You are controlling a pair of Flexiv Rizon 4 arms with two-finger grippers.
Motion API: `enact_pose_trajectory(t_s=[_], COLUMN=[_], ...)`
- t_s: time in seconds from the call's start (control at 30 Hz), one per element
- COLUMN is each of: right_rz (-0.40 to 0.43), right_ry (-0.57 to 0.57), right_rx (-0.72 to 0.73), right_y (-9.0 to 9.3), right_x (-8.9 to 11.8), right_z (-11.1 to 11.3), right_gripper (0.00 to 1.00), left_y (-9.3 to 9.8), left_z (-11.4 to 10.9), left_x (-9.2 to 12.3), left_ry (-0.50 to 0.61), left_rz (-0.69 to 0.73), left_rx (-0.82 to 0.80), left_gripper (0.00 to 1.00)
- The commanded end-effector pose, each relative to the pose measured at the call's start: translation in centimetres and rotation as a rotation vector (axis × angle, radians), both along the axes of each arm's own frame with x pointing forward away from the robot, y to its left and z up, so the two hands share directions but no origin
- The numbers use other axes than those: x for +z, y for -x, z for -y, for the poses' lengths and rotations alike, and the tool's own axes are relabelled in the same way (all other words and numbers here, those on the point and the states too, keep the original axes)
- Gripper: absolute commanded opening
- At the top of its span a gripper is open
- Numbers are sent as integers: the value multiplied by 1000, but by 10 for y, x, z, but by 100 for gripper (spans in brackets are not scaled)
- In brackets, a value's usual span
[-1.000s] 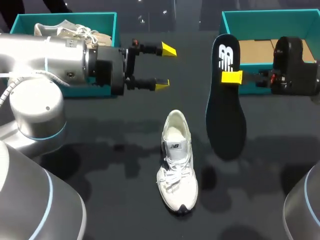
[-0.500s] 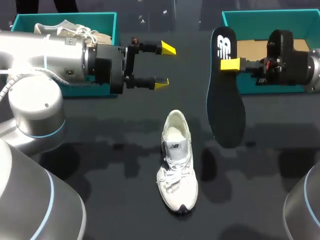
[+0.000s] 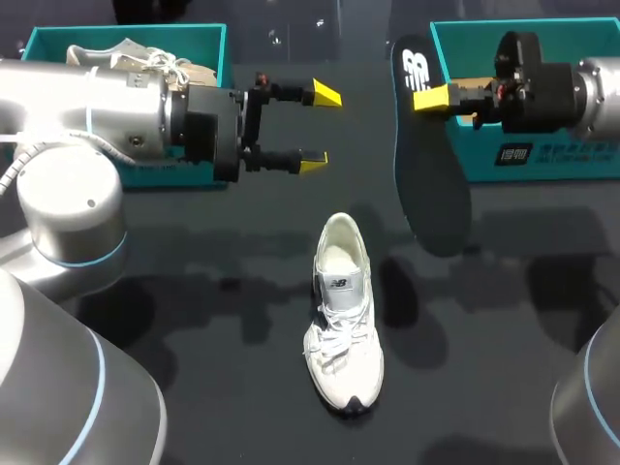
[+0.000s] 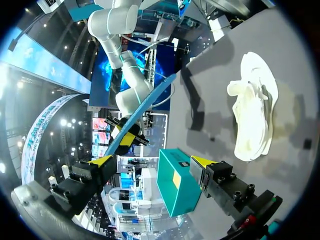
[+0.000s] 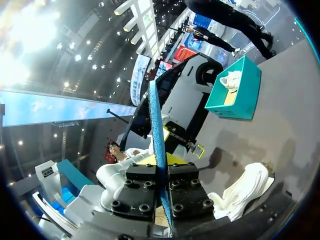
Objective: Take the shoe out of the shoebox, open the shoe tongue, remove and reinsert the insole, then place the shoe into the shoebox
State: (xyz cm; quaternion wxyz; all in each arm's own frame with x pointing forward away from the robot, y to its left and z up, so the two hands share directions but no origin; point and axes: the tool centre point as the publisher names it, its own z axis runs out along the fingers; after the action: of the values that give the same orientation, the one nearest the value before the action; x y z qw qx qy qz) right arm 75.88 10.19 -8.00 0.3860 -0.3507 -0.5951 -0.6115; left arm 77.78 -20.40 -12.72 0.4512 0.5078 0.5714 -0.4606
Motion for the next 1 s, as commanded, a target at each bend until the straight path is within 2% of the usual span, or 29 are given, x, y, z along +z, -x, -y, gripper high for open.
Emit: enact_pose_trajectory(t_s=[0.03,0.17,0.23,0.37,0.47,0.67,0.77,0.8,0.83,1.0], right_rz=[-105,-270,-311,-445,-513,-558,-559,-564,-561,-575], right_ry=[-28,-39,-35,-26,21,58,60,66,63,71], right_rx=[-46,-69,-82,-105,-106,-118,-118,-119,-119,-126], right_y=[-8,-19,-24,-31,-36,-46,-51,-53,-54,-61], right_x=[-4,-14,-17,-29,-33,-39,-42,-43,-44,-49], right_z=[-4,-10,-14,-17,-20,-26,-30,-31,-32,-40], right_gripper=[0,0,0,0,0,0,0,0,0,0], left_y=[1,3,4,6,7,3,2,2,1,1], left_z=[7,7,8,9,13,22,26,28,29,34], left_x=[-7,-8,-7,-6,-8,-12,-13,-13,-13,-13], left_ry=[42,81,84,110,113,112,114,113,110,112], left_rz=[2,3,5,-6,-4,-19,-19,-15,-14,-10], left_rx=[-3,-11,-11,-13,-6,24,27,31,36,40], left_gripper=[100,100,100,100,100,100,92,84,81,75])
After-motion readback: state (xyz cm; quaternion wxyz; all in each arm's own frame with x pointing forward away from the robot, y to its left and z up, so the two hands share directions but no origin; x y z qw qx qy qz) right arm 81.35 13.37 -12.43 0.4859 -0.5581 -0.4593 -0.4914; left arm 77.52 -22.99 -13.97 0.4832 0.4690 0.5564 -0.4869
